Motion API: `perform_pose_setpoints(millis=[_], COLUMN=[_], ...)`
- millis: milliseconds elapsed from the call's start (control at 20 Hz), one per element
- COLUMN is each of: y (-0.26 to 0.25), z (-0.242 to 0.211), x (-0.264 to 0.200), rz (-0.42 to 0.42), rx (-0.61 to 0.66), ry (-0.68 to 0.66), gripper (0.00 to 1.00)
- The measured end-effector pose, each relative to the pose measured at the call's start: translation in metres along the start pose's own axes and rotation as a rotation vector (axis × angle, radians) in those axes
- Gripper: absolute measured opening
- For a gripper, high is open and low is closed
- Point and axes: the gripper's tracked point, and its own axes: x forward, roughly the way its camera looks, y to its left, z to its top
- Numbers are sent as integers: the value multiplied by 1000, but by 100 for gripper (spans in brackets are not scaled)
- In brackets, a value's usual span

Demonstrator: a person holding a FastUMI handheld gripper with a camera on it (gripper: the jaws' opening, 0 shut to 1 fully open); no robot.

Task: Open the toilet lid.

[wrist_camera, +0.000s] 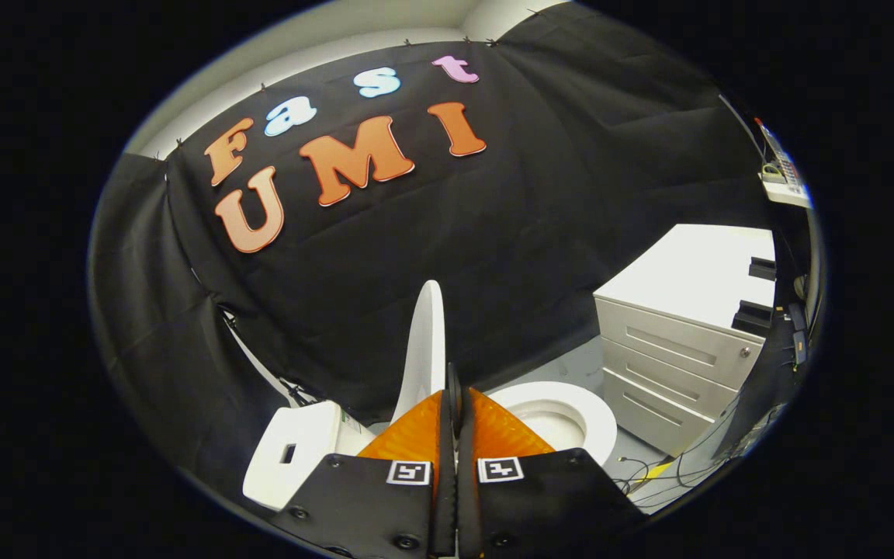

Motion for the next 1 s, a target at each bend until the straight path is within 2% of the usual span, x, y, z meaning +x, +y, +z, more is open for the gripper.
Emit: perform_pose_setpoints(millis=[400,1000], y=[66,187], z=[4,-22], x=[-14,-40], rz=[50,191], rx=[-82,-273], ry=[-14,-7], gripper=[9,9])
